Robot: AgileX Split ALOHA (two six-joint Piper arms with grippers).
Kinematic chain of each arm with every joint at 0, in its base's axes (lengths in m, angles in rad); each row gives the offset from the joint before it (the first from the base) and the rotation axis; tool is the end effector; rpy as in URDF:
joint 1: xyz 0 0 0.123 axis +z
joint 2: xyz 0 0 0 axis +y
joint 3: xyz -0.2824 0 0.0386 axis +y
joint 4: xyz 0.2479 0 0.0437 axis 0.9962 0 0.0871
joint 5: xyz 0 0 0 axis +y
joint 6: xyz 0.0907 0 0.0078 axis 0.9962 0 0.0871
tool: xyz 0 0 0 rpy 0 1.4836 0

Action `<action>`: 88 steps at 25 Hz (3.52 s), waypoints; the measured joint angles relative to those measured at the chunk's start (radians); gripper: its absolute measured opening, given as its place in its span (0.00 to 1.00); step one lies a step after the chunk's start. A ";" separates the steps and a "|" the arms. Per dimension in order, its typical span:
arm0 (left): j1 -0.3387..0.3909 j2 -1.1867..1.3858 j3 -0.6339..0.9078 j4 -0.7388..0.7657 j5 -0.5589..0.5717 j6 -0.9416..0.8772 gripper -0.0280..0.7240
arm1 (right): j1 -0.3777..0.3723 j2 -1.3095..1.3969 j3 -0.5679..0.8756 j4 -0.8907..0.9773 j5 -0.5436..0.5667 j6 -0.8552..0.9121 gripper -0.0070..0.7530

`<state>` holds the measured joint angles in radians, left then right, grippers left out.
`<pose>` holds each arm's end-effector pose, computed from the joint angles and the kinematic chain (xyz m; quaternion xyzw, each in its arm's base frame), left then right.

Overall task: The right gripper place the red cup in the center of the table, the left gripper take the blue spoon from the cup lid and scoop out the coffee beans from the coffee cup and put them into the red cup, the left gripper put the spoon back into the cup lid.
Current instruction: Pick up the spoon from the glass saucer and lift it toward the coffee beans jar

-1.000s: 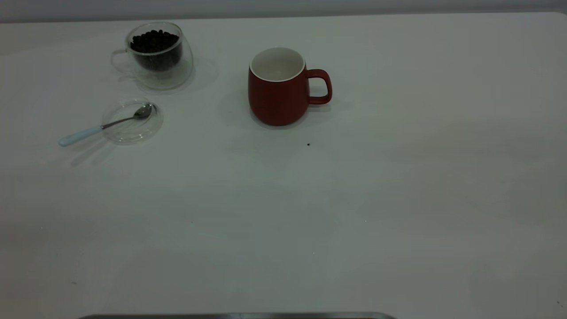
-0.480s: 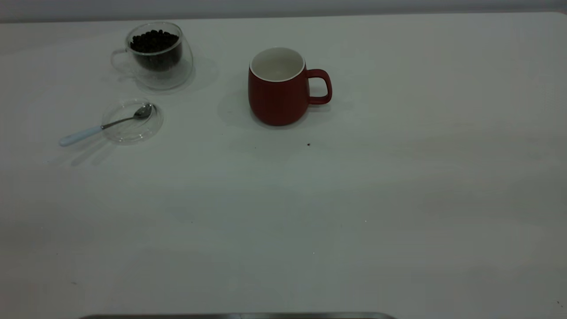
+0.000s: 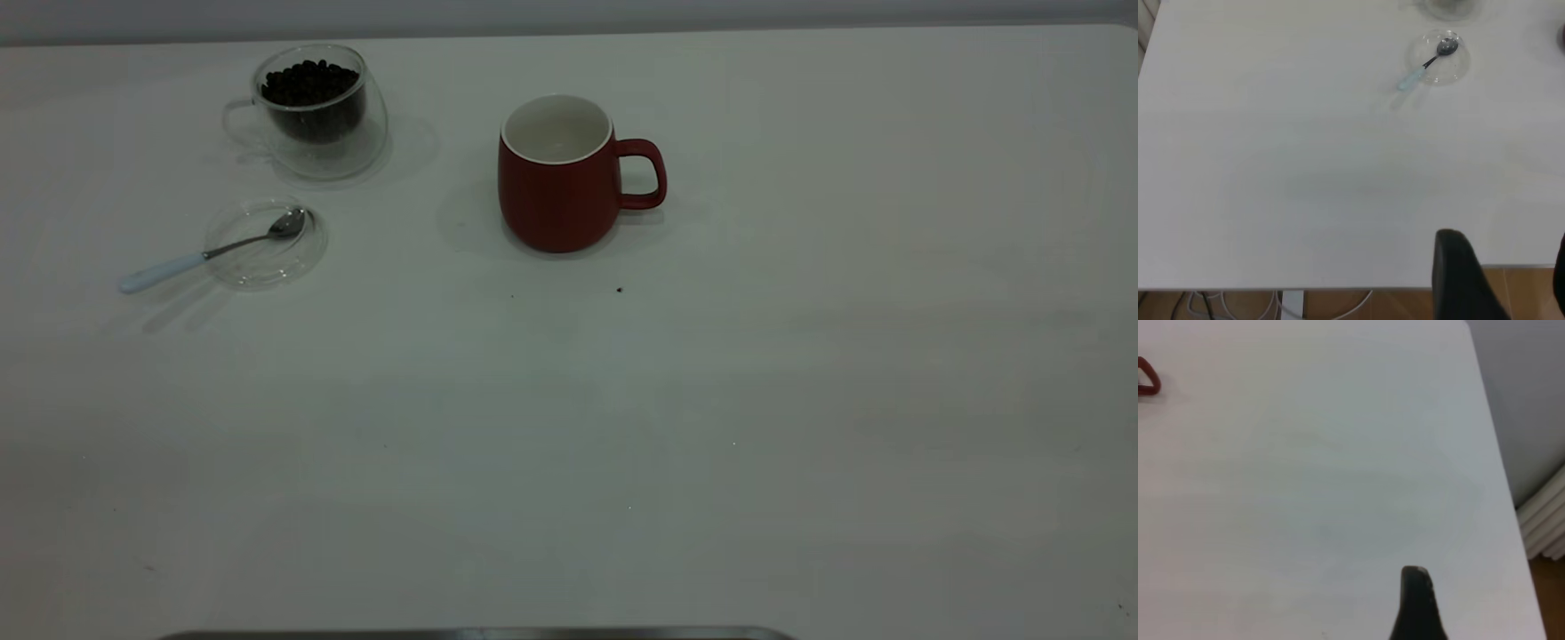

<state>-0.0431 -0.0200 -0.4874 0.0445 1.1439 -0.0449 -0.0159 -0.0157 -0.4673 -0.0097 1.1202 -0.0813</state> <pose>-0.0100 0.0041 0.2670 -0.0026 0.8722 0.0007 0.4892 -0.0062 -0.0007 0.2633 -0.0282 0.8721 -0.0286 0.4877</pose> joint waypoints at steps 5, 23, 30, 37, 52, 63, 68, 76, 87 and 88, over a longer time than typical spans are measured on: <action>0.000 0.000 0.000 0.000 0.000 0.000 0.58 | 0.072 0.000 0.000 0.010 0.001 -0.005 0.78; 0.000 0.000 0.000 -0.025 -0.006 -0.006 0.58 | 0.075 0.000 0.000 0.010 0.002 -0.005 0.78; 0.000 0.000 -0.001 -0.063 -0.012 -0.005 0.58 | 0.075 0.000 0.000 0.010 0.003 -0.005 0.78; 0.000 0.187 -0.206 0.166 -0.082 -0.084 0.49 | 0.075 0.000 0.000 0.010 0.003 -0.005 0.78; 0.000 1.010 -0.679 0.607 -0.058 -0.287 0.09 | 0.075 0.000 0.000 0.010 0.004 -0.005 0.78; 0.354 1.369 -0.958 0.047 -0.108 0.045 0.06 | 0.075 0.000 0.000 0.010 0.005 -0.005 0.78; 0.540 1.547 -0.958 -0.211 -0.119 0.142 0.06 | 0.075 0.000 0.000 0.010 0.005 -0.005 0.78; 0.593 1.865 -0.951 -0.464 -0.110 0.364 0.06 | 0.075 -0.001 0.000 0.010 0.005 -0.005 0.78; 0.672 1.909 -0.544 -0.636 -0.237 0.787 0.06 | 0.075 -0.001 0.000 0.010 0.005 -0.005 0.78; 0.698 1.909 -0.504 -0.653 -0.262 0.812 0.06 | 0.075 -0.001 0.000 0.010 0.005 -0.005 0.78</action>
<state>0.6546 1.8894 -0.9910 -0.6084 0.8817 0.7666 0.0594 -0.0166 -0.4673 0.0000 1.1257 -0.0867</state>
